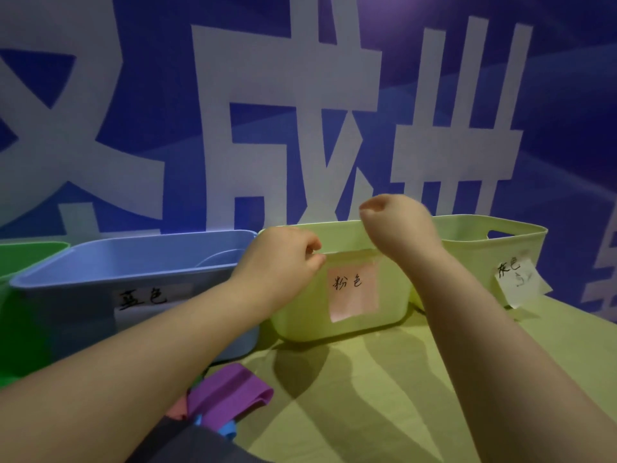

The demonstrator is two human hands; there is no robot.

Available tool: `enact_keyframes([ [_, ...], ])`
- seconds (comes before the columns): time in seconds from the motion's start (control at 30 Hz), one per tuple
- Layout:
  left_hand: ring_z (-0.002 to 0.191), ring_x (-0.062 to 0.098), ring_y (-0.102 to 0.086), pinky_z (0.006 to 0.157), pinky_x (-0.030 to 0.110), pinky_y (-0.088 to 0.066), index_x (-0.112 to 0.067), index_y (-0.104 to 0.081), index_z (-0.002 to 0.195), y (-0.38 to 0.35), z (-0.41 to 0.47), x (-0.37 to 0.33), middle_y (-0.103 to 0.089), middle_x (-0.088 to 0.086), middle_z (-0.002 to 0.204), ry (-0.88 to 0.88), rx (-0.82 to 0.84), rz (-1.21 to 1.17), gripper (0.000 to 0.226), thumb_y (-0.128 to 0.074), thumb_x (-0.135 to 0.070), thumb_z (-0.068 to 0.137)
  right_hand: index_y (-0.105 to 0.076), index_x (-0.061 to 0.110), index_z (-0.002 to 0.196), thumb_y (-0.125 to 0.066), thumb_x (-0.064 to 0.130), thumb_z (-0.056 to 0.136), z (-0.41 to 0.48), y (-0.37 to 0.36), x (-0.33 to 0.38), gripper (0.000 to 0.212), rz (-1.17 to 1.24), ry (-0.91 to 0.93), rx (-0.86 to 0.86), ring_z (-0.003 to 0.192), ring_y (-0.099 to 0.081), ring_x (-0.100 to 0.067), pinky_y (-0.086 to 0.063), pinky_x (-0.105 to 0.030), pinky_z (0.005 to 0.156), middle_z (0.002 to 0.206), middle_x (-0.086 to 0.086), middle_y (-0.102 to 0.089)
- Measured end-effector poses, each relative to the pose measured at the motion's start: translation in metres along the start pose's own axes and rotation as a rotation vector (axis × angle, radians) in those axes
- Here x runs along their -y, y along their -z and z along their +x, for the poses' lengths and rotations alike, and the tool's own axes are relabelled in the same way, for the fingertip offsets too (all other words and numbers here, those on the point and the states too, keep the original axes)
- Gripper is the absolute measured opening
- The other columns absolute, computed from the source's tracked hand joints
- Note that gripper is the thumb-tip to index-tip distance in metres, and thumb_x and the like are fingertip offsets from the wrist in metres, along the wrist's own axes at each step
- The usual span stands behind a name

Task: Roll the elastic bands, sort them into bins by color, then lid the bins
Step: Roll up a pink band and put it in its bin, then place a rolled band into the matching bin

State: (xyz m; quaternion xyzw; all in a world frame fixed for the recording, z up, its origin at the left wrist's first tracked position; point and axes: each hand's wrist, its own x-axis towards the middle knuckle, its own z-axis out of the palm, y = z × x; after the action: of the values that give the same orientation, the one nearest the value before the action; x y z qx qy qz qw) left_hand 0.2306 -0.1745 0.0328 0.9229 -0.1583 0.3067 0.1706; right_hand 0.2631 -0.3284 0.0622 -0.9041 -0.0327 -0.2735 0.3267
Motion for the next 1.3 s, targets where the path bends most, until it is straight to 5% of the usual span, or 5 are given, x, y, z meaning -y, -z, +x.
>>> enact_keyframes([
  [0.17,0.099,0.012,-0.055,0.085,0.029,-0.047,-0.021,-0.064,0.110,0.021,-0.019,0.004,-0.063,-0.005,0.109,0.023,0.022,-0.025,0.025,-0.052,-0.033,0.092,-0.069,0.020,0.101,-0.044,0.018,0.092,-0.021,0.017,0.027,0.027,0.121,0.103,-0.039,0.087,-0.060,-0.017,-0.053,-0.036,0.079,0.095,0.004,-0.067],
  [0.53,0.077,0.016,-0.058,0.067,0.032,-0.047,-0.021,-0.067,0.077,0.082,-0.107,0.021,-0.065,-0.005,0.077,0.188,0.076,0.000,0.020,-0.050,-0.025,0.087,-0.071,0.017,0.091,-0.048,0.019,0.087,-0.116,-0.020,0.083,0.024,0.042,0.142,0.255,0.083,-0.062,-0.022,-0.052,-0.036,0.074,0.087,-0.004,-0.070],
  [0.77,0.081,0.022,-0.061,0.072,0.036,-0.049,-0.019,-0.070,0.081,0.133,-0.174,0.044,-0.069,0.000,0.081,0.286,0.047,0.037,0.017,-0.053,-0.023,0.084,-0.072,0.018,0.098,-0.050,0.013,0.086,-0.176,-0.032,0.121,0.026,0.075,0.170,0.416,0.095,-0.062,-0.020,-0.045,-0.025,0.073,0.098,-0.003,-0.072],
  [1.1,0.087,0.024,-0.061,0.072,0.035,-0.048,-0.021,-0.070,0.088,0.157,-0.228,0.074,-0.070,0.001,0.086,0.371,0.016,0.064,0.017,-0.053,-0.025,0.087,-0.073,0.022,0.092,-0.052,0.015,0.084,-0.213,-0.058,0.158,0.023,0.091,0.205,0.430,0.092,-0.061,-0.017,-0.044,-0.024,0.075,0.094,0.002,-0.072],
  [1.3,0.088,0.026,-0.060,0.073,0.037,-0.047,-0.020,-0.069,0.091,0.141,-0.242,0.082,-0.069,0.004,0.087,0.396,0.019,0.082,0.020,-0.050,-0.025,0.087,-0.072,0.028,0.089,-0.056,0.018,0.084,-0.220,-0.072,0.154,0.019,0.036,0.217,0.462,0.080,-0.061,-0.015,-0.041,-0.021,0.062,0.088,0.002,-0.070],
])
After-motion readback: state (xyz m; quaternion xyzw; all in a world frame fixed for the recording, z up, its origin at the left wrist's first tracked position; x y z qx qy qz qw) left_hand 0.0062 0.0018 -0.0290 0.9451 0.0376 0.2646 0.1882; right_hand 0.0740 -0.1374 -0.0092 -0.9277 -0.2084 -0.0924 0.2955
